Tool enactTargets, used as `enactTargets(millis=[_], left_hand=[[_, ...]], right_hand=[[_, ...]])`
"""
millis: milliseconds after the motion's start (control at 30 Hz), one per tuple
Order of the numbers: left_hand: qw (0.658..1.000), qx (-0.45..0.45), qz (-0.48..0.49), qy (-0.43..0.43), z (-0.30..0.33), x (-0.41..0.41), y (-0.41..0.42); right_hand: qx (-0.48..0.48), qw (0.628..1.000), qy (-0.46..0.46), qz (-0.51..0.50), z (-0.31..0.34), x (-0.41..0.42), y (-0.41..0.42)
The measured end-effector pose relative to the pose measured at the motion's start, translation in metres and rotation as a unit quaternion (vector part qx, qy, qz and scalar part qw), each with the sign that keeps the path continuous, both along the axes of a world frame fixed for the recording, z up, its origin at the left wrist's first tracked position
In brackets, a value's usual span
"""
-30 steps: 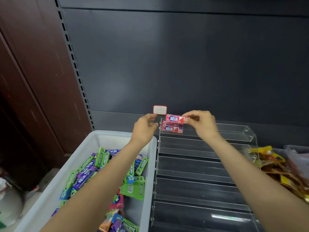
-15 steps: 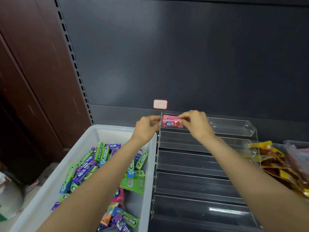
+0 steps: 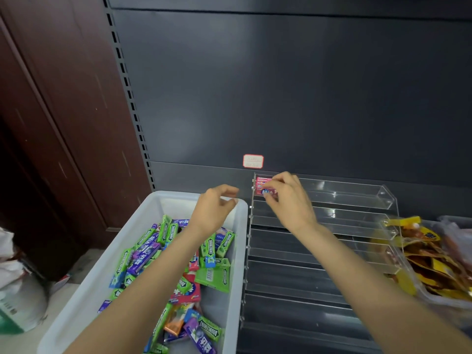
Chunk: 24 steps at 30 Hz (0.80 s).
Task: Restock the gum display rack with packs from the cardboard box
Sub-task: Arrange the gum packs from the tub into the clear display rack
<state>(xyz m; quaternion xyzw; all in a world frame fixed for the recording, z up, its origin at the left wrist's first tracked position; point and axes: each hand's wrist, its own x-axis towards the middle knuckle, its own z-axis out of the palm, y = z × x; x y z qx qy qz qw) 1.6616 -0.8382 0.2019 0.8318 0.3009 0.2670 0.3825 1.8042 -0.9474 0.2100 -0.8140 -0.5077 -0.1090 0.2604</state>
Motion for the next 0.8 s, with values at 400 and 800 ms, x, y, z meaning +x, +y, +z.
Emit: enactTargets(millis=[400,800], left_hand=[[0.968,0.093,0.07,0.222,-0.054,-0.13,0.035],[0.94,0.119,0.029,0.317,-0.08,-0.149,0.045]], right_hand=[[-0.145,0.965,0.165,0.147,-0.048,-0.112,0.041],[-0.295,0.93,0.159,0.15,-0.071,-0.12,0.076]])
